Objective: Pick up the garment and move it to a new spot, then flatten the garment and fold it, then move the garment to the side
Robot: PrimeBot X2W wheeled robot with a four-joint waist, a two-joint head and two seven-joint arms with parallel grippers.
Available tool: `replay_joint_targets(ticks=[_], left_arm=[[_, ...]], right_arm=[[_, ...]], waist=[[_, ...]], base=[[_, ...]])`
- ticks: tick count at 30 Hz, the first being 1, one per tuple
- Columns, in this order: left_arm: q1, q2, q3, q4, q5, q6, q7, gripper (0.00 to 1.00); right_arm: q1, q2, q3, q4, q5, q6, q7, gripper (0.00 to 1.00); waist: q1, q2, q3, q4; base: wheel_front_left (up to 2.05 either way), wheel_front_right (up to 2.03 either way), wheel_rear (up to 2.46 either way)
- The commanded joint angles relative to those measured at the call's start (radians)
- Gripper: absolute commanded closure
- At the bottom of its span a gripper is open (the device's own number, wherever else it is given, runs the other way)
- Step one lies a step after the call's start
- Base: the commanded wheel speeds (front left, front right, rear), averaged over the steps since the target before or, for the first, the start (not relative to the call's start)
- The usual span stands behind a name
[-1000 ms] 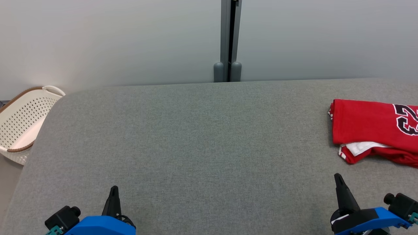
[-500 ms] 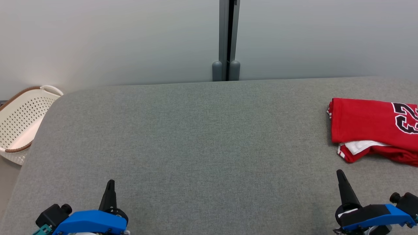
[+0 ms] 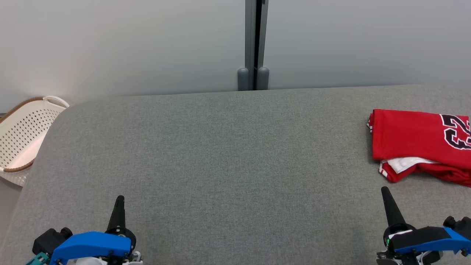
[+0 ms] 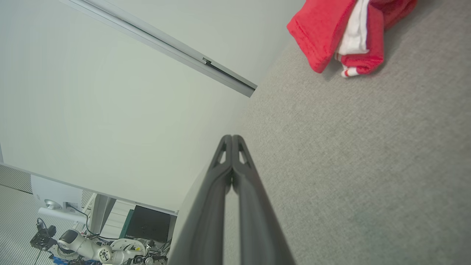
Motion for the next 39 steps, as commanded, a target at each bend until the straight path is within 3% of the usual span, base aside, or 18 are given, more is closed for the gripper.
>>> replay_joint_targets(ticks=[1, 39], left_arm=[[-0.026, -0.001, 0.010, -0.014, -0.028, -0.008, 0.009, 1.00], [-0.056, -0.017, 0.096, -0.038, -0.317, -0.059, 0.087, 1.00]], right_arm=[[-0.029, -0.006, -0.005, -0.014, 0.035, 0.001, 0.008, 1.00], [-0.046, -0.007, -0.025, -0.032, 0.369, 0.001, 0.079, 1.00]], waist=[[0.0000, 0.0000, 0.001, -0.001], [0.0000, 0.0000, 0.012, -0.015]], base=[[0.00, 0.00, 0.00], [0.00, 0.00, 0.00]])
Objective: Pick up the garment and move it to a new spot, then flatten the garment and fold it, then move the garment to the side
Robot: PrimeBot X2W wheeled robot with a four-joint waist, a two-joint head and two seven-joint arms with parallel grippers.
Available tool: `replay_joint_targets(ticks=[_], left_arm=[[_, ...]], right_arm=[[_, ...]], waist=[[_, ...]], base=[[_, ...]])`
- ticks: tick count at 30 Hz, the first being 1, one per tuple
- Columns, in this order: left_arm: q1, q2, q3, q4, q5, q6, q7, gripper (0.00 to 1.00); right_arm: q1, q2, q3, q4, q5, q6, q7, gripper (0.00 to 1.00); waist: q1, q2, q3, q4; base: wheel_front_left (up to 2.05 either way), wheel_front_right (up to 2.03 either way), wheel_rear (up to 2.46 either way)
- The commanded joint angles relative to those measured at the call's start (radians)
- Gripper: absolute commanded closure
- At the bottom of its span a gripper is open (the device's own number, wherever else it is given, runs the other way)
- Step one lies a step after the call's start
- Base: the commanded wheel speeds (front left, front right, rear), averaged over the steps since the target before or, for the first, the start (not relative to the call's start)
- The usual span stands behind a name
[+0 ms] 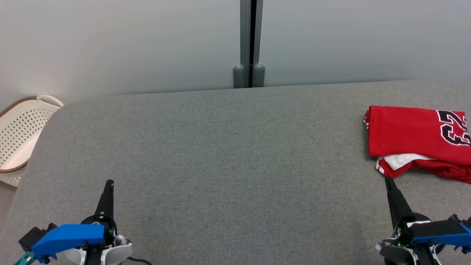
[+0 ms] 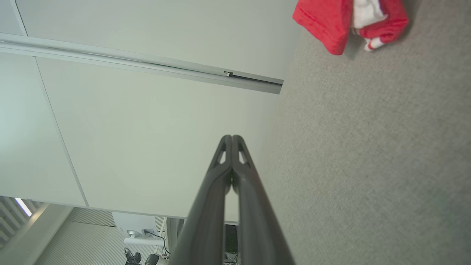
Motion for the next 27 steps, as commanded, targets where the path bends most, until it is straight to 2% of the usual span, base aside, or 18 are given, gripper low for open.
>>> replay_joint_targets(ticks=[1, 27], left_arm=[[-0.017, 0.000, 0.008, -0.008, -0.017, -0.007, 0.005, 1.00], [-0.030, -0.009, 0.048, -0.019, -0.153, -0.031, 0.043, 1.00]], right_arm=[[-0.018, -0.006, -0.003, -0.009, 0.027, 0.001, 0.006, 1.00], [-0.026, -0.007, -0.013, -0.016, 0.179, 0.001, 0.040, 1.00]], waist=[[0.0000, 0.0001, 0.000, -0.001], [0.0000, 0.0001, 0.007, -0.010]], base=[[0.00, 0.00, 0.00], [0.00, 0.00, 0.00]])
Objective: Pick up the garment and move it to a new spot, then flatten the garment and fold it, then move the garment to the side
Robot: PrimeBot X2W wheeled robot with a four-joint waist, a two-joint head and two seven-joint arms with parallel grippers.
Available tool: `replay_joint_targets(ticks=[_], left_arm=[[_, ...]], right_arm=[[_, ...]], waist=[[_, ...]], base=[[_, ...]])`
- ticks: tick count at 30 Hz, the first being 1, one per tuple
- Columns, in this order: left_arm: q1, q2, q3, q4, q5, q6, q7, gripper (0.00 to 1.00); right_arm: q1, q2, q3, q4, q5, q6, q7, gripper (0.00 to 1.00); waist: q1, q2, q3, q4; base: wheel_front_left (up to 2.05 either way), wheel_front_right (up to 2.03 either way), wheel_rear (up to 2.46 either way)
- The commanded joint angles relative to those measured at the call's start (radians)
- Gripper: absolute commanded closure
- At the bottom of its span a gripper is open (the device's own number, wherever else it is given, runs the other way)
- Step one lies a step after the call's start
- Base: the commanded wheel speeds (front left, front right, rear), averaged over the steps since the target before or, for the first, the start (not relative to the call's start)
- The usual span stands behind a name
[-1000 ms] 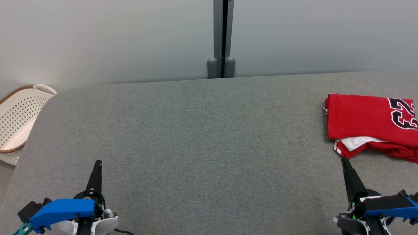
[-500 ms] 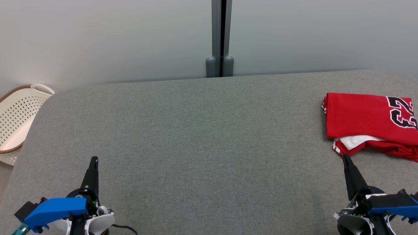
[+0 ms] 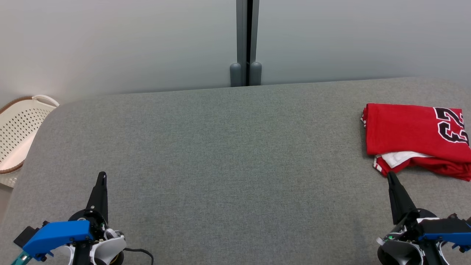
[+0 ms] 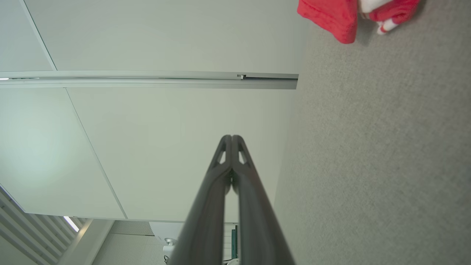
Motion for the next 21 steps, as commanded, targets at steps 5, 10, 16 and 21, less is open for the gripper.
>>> replay_joint_targets(ticks=[5, 10, 16, 21], left_arm=[[-0.010, -0.003, 0.003, -0.004, -0.004, -0.005, 0.004, 1.00], [-0.010, -0.003, 0.002, -0.004, -0.004, -0.005, 0.004, 1.00], [-0.010, -0.003, 0.002, -0.004, -0.004, -0.005, 0.004, 1.00], [-0.010, -0.003, 0.002, -0.004, -0.004, -0.005, 0.004, 1.00]], right_arm=[[-0.015, -0.006, -0.002, -0.003, 0.003, 0.001, 0.004, 1.00], [-0.015, -0.006, -0.002, -0.003, 0.003, 0.001, 0.004, 1.00], [-0.015, -0.006, -0.002, -0.003, 0.003, 0.001, 0.004, 1.00], [-0.015, -0.006, -0.002, -0.003, 0.003, 0.001, 0.004, 1.00]], waist=[[0.0000, 0.0000, 0.000, 0.000], [0.0000, 0.0000, 0.000, 0.000], [0.0000, 0.0000, 0.000, 0.000], [0.0000, 0.0000, 0.000, 0.000]], base=[[0.00, 0.00, 0.00], [0.00, 0.00, 0.00], [0.00, 0.00, 0.00], [0.00, 0.00, 0.00]])
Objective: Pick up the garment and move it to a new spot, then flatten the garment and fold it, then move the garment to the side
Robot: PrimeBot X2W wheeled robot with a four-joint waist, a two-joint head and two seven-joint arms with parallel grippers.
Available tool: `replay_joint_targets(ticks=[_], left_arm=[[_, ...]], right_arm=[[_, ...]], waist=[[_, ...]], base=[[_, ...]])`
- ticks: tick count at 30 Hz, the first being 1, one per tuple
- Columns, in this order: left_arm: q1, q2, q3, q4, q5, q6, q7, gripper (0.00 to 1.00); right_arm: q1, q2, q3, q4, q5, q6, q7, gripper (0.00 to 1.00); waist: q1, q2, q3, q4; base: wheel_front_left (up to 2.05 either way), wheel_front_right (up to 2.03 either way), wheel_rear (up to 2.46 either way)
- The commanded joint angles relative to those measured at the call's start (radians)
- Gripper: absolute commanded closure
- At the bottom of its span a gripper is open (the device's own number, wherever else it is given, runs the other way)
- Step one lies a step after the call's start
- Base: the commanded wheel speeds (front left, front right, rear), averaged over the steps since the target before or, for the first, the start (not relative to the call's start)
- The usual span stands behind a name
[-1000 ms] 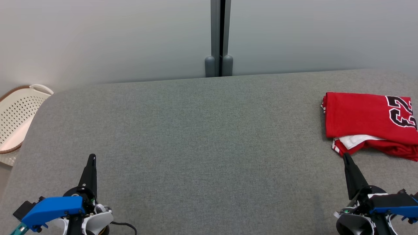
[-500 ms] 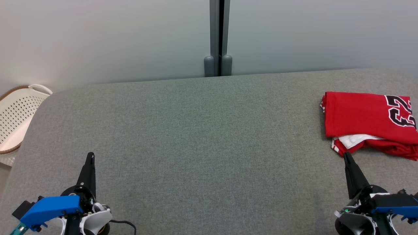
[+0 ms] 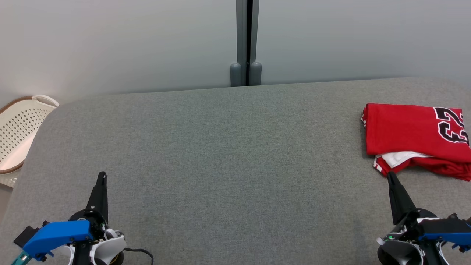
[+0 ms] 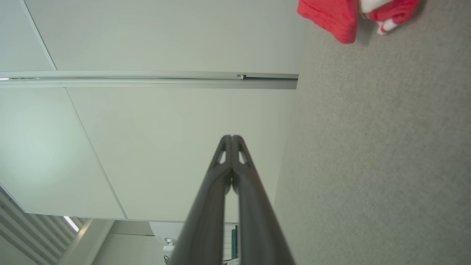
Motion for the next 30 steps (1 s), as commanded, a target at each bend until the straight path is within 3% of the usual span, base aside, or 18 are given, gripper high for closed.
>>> replay_joint_targets(ticks=[1, 30], left_arm=[[-0.010, -0.002, 0.002, -0.004, -0.004, -0.004, 0.004, 1.00], [-0.010, -0.002, 0.002, -0.004, -0.004, -0.004, 0.004, 1.00]], right_arm=[[-0.015, -0.006, -0.002, -0.003, 0.003, 0.001, 0.004, 1.00], [-0.015, -0.006, -0.002, -0.003, 0.003, 0.001, 0.004, 1.00]], waist=[[0.0000, 0.0000, 0.000, 0.000], [0.0000, 0.0000, 0.000, 0.000]], base=[[0.00, 0.00, 0.00], [0.00, 0.00, 0.00]])
